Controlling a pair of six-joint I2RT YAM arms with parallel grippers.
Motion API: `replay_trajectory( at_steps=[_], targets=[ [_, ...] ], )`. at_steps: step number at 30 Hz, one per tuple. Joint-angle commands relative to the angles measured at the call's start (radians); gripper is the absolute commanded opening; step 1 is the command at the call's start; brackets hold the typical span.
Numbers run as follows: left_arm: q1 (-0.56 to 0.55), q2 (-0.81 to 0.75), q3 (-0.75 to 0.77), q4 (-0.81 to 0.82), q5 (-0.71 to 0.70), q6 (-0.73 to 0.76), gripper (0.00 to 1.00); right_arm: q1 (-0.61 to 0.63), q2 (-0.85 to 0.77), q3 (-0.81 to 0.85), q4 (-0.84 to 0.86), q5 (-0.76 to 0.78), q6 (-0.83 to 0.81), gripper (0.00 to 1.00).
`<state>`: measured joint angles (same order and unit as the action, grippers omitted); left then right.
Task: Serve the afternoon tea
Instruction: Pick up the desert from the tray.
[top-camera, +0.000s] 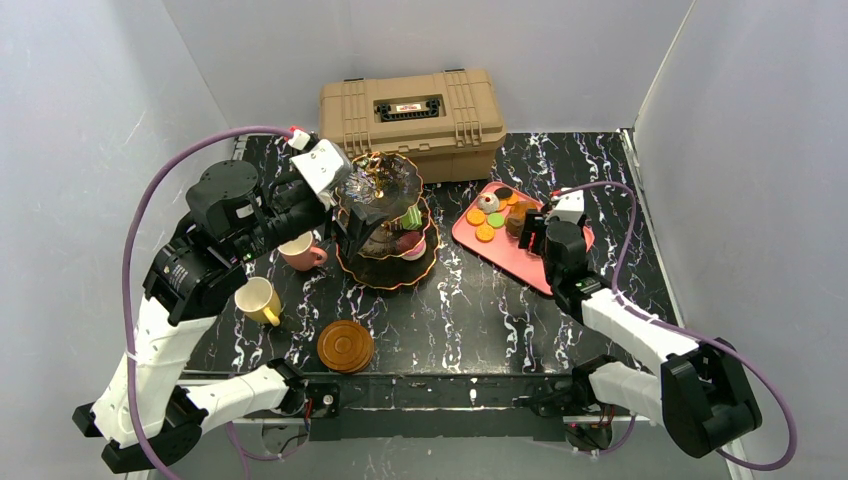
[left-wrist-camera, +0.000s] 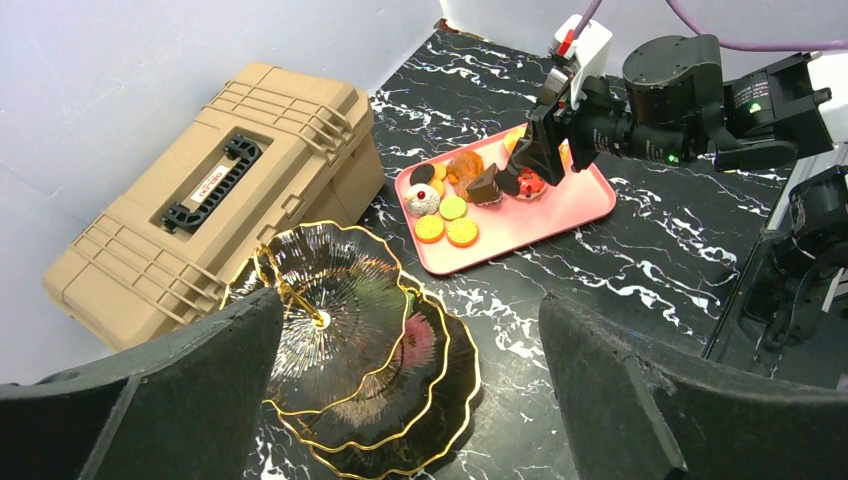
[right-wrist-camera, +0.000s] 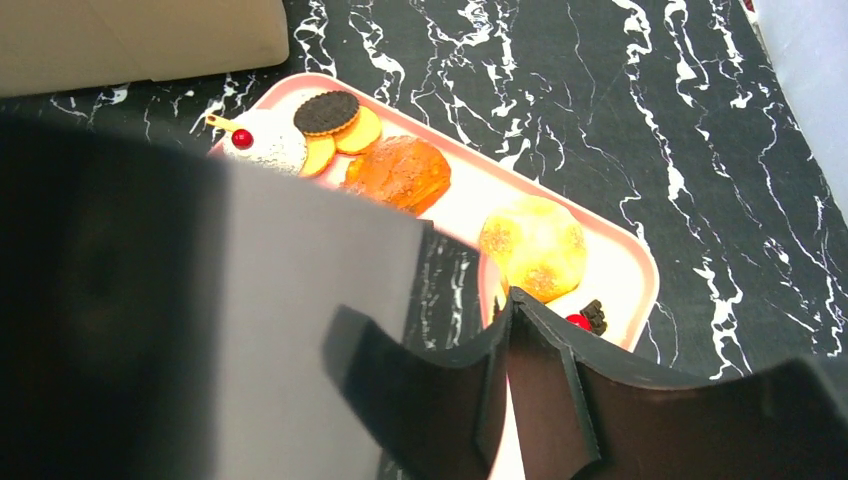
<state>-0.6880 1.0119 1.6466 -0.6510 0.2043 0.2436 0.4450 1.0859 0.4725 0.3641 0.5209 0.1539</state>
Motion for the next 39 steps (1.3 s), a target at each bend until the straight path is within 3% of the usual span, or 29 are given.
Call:
replay_trajectory(
  at_steps=[1,24,27,33,39],
  targets=[
    [0.007,-0.007,-0.001,0.022,-0.006,0.009,0.98,-0.009,0.005,-0.013,0.113,0.0,-0.013,0.77],
    [0.007,-0.008,-0.014,0.036,-0.009,0.026,0.98,-0.043,0.083,-0.086,0.23,-0.005,-0.014,0.79],
    [0.007,-0.011,-0.017,0.035,-0.011,0.029,0.98,-0.043,0.089,-0.083,0.241,-0.01,-0.026,0.73],
    [0.007,-0.016,-0.022,0.033,-0.013,0.029,0.98,-0.043,0.058,-0.084,0.249,-0.039,-0.047,0.49],
    [0.006,-0.017,-0.021,0.036,-0.012,0.024,0.98,-0.043,-0.033,-0.06,0.171,-0.101,-0.053,0.38]
  ],
)
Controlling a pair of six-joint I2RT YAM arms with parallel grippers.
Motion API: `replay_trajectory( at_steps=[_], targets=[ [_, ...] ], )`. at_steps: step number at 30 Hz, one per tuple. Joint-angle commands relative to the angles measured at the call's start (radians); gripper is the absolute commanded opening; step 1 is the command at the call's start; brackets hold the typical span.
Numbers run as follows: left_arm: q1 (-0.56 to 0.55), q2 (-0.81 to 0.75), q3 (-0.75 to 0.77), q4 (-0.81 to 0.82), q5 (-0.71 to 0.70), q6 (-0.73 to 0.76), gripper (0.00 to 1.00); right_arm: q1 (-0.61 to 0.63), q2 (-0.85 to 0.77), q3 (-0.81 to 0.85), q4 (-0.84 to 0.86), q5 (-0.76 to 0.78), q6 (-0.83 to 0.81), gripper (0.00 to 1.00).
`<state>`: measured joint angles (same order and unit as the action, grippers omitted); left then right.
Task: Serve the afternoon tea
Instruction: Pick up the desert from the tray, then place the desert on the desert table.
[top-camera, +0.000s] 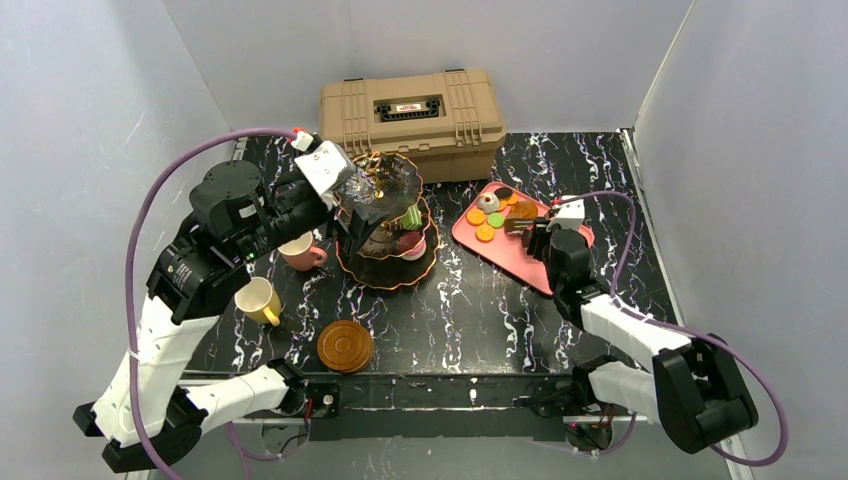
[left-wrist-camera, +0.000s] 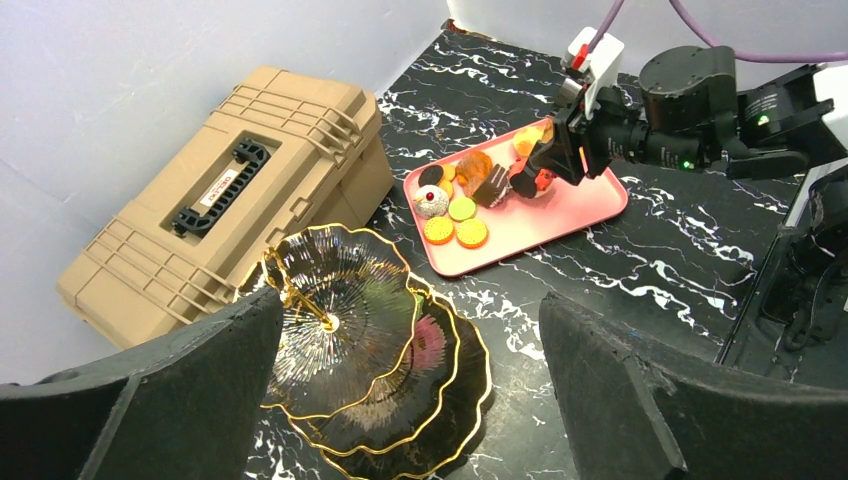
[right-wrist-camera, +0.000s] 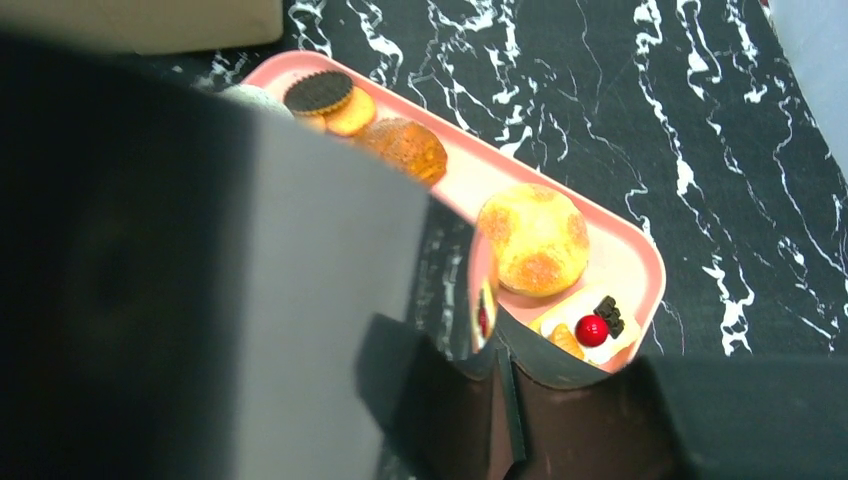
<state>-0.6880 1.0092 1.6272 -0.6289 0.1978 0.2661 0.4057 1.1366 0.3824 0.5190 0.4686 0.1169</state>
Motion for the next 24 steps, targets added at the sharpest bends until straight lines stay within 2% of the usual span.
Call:
replay_trajectory(
  at_steps=[1,8,15,24],
  targets=[
    [0.007,-0.013,-0.002,0.016,-0.006,0.001,0.98,-0.004,-0.103,0.037,-0.002,-0.069,-0.011,0.38],
    [0.007,-0.007,-0.02,0.026,-0.024,-0.01,0.98,0.032,-0.252,0.117,-0.177,-0.232,0.036,0.33],
    [0.008,0.011,-0.013,0.026,-0.036,-0.036,0.98,0.108,-0.295,0.191,-0.25,-0.313,0.072,0.31],
    [0.008,0.023,0.006,0.028,-0.092,-0.043,0.98,0.385,-0.189,0.324,-0.183,-0.233,0.076,0.31]
  ],
)
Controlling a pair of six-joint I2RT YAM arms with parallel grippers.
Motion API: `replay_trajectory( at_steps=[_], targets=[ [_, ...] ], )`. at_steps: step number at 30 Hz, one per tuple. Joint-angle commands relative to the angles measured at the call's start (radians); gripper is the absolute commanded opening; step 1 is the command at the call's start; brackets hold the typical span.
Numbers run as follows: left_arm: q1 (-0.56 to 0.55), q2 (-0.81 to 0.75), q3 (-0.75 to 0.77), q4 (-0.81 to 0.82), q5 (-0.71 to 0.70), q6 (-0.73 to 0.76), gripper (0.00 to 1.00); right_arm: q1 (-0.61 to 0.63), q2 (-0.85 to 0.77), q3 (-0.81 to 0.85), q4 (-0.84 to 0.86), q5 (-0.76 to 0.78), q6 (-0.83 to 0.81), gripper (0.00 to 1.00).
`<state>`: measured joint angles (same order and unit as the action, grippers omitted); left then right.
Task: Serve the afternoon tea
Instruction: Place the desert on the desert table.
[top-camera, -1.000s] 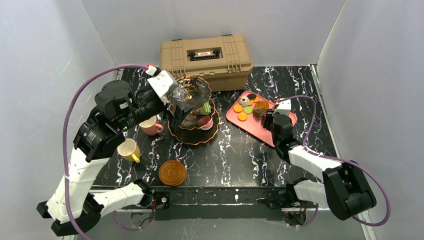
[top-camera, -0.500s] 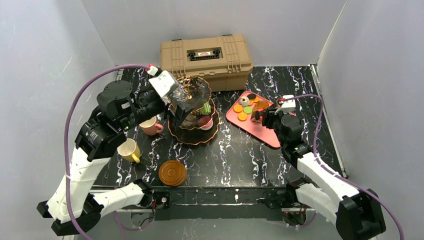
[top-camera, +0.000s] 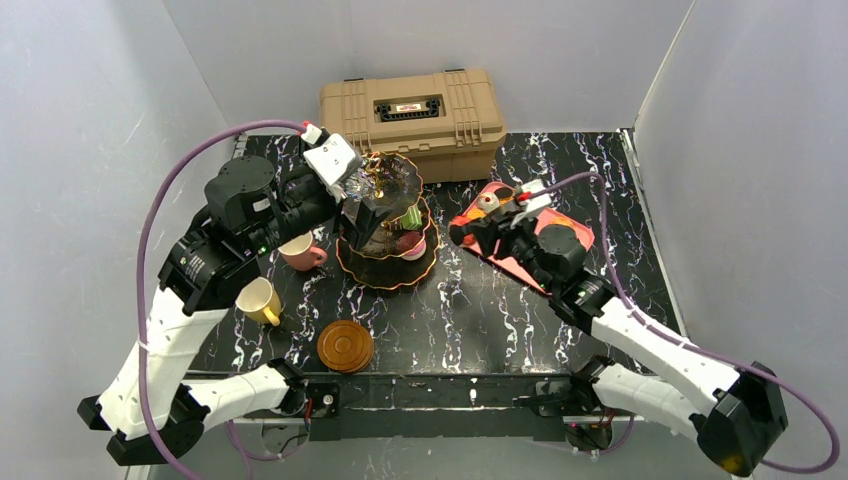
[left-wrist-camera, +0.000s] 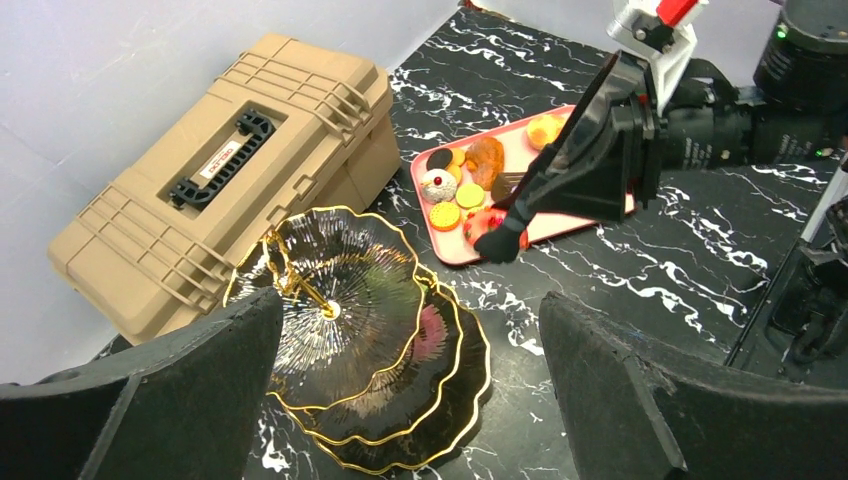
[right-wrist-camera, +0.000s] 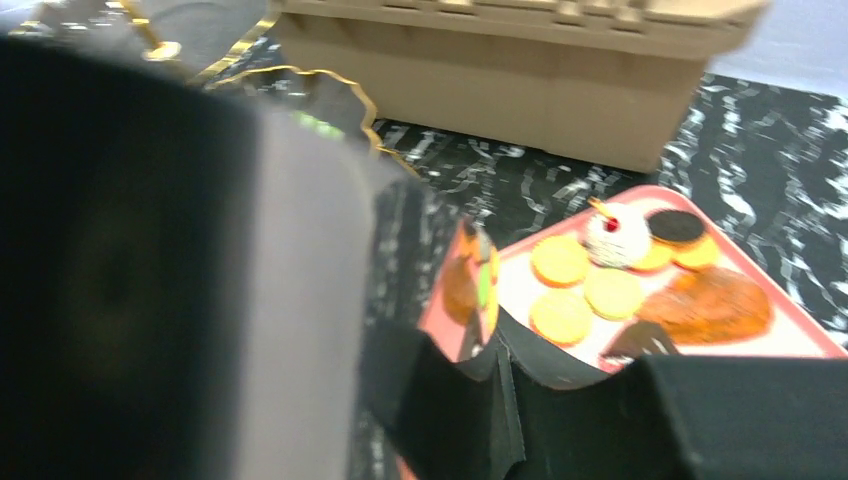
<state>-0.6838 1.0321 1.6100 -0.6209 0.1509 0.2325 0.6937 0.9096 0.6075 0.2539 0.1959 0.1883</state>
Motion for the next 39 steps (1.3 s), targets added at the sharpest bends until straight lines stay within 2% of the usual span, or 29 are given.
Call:
replay_trajectory(
  at_steps=[1,10,17,26,33,39],
  targets=[
    [0.005,0.002,0.025,0.019,-0.053,-0.01,0.98,0.128,0.053,0.115,0.09,0.053,-0.002,0.31],
    [0.007,-0.007,0.02,0.011,-0.083,0.001,0.98,0.321,0.196,0.204,0.222,0.14,-0.02,0.31],
    [0.008,-0.026,0.015,0.006,-0.083,0.01,0.98,0.382,0.331,0.209,0.391,0.203,-0.027,0.33],
    [0.008,-0.044,0.002,-0.003,-0.077,0.024,0.98,0.42,0.422,0.216,0.541,0.296,-0.032,0.39],
    [0.007,-0.048,-0.003,-0.001,-0.064,0.022,0.98,0.428,0.491,0.229,0.571,0.311,-0.021,0.5],
    [0.008,-0.05,-0.003,0.003,-0.062,0.023,0.98,0.428,0.516,0.236,0.578,0.326,-0.03,0.66]
  ],
)
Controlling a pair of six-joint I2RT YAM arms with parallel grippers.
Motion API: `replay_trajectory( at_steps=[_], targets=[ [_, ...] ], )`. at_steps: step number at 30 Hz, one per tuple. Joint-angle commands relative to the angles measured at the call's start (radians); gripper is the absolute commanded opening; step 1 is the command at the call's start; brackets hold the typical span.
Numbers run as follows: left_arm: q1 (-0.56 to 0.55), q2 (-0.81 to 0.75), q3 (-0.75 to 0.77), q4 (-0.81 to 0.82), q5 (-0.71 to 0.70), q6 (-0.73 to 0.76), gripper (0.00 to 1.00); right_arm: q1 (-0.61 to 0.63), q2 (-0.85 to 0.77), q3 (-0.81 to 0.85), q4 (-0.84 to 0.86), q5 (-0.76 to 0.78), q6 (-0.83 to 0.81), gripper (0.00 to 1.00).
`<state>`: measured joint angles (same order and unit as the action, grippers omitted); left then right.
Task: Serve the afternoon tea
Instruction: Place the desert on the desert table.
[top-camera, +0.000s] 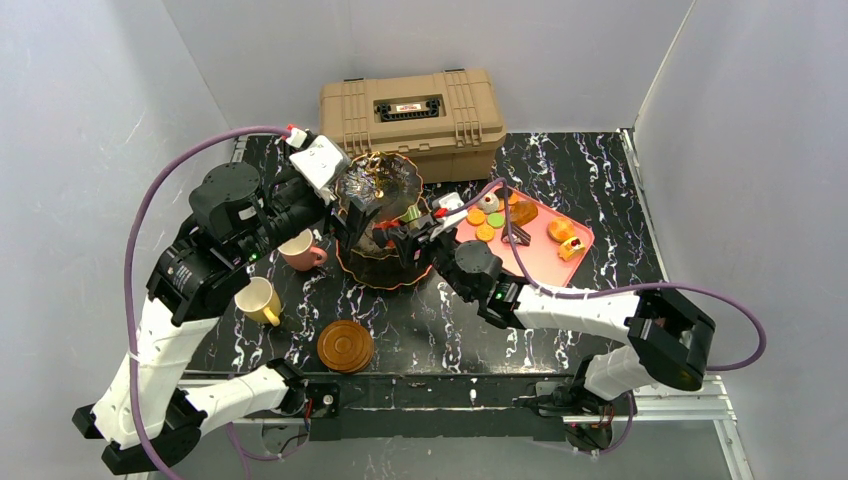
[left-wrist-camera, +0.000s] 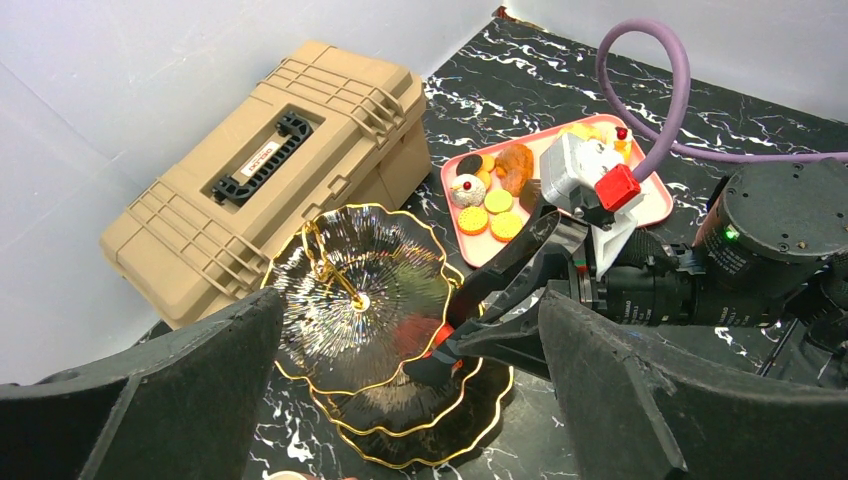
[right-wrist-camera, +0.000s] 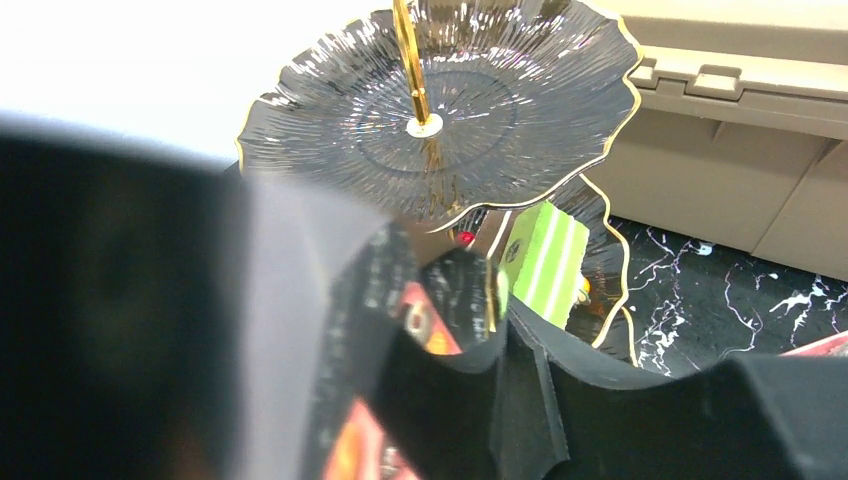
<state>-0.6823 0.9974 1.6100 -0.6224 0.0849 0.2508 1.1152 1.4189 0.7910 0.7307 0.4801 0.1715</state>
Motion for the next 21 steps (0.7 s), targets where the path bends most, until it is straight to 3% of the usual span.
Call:
replay_trajectory(
  at_steps=[1,11,21],
  targets=[
    [0.006,-0.016,-0.003,0.004,0.004,0.003,0.98,0.006,0.009,0.053,0.101,0.042,-0.013,0.68],
    [0.006,-0.011,0.007,0.009,0.007,-0.005,0.98,0.006,-0.02,0.054,0.08,0.006,-0.006,0.8],
    [0.007,-0.009,0.014,0.005,0.011,-0.009,0.98,0.006,-0.171,0.014,0.013,-0.016,0.02,0.72]
  ],
)
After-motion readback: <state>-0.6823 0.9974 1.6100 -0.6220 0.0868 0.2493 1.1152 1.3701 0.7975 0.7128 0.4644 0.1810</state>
